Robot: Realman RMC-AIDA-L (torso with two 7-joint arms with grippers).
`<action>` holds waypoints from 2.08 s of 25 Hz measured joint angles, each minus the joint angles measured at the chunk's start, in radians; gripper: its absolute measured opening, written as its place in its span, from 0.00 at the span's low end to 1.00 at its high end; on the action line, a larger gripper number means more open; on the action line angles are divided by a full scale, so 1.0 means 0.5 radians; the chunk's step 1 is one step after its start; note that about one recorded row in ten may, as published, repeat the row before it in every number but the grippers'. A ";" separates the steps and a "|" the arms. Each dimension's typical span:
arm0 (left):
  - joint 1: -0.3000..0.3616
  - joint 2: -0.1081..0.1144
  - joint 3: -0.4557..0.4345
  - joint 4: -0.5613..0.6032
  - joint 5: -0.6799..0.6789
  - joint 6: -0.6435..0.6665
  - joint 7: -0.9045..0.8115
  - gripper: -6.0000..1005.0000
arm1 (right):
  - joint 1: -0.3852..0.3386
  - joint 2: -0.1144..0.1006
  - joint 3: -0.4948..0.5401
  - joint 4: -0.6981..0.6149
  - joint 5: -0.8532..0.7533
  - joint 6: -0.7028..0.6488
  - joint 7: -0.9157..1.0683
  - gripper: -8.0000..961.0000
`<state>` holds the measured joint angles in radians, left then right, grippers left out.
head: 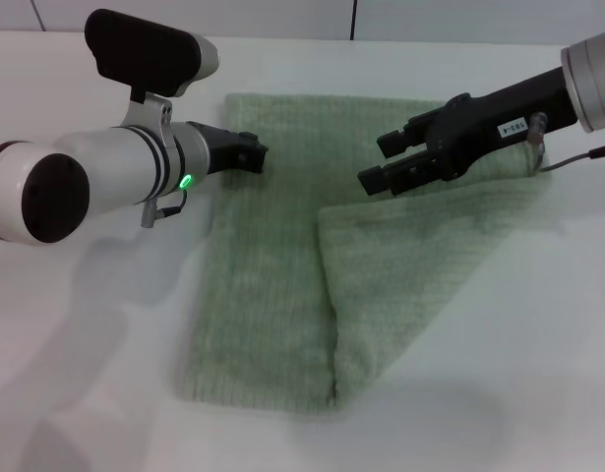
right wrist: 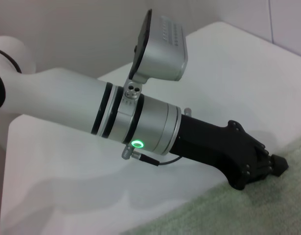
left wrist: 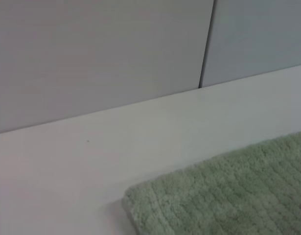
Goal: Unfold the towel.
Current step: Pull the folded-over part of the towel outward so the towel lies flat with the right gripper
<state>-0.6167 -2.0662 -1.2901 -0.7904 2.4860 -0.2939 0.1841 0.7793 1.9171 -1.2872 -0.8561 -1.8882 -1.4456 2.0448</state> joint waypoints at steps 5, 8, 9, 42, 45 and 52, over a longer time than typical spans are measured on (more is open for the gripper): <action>0.001 0.000 0.000 0.000 -0.003 -0.001 0.000 0.00 | 0.058 0.000 -0.002 0.006 -0.084 -0.020 0.050 0.75; 0.001 0.000 0.000 0.000 -0.004 -0.002 0.000 0.00 | 0.077 0.002 -0.003 0.016 -0.130 -0.022 0.066 0.75; 0.001 0.000 0.000 0.000 -0.005 -0.003 0.000 0.00 | 0.090 0.004 -0.003 0.029 -0.156 -0.022 0.071 0.75; 0.003 0.002 -0.006 -0.014 0.004 -0.020 0.000 0.00 | 0.229 0.254 -0.020 0.178 -0.610 0.360 0.053 0.75; 0.003 0.003 -0.004 -0.006 0.004 -0.020 0.000 0.00 | 0.230 0.264 -0.021 0.180 -0.610 0.367 0.053 0.75; 0.003 0.001 0.000 0.008 0.004 -0.019 0.000 0.00 | 0.233 0.268 -0.022 0.182 -0.611 0.379 0.050 0.75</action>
<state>-0.6152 -2.0656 -1.2900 -0.7861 2.4882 -0.3037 0.1841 0.8957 2.0513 -1.2980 -0.7649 -2.1937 -1.2563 2.0700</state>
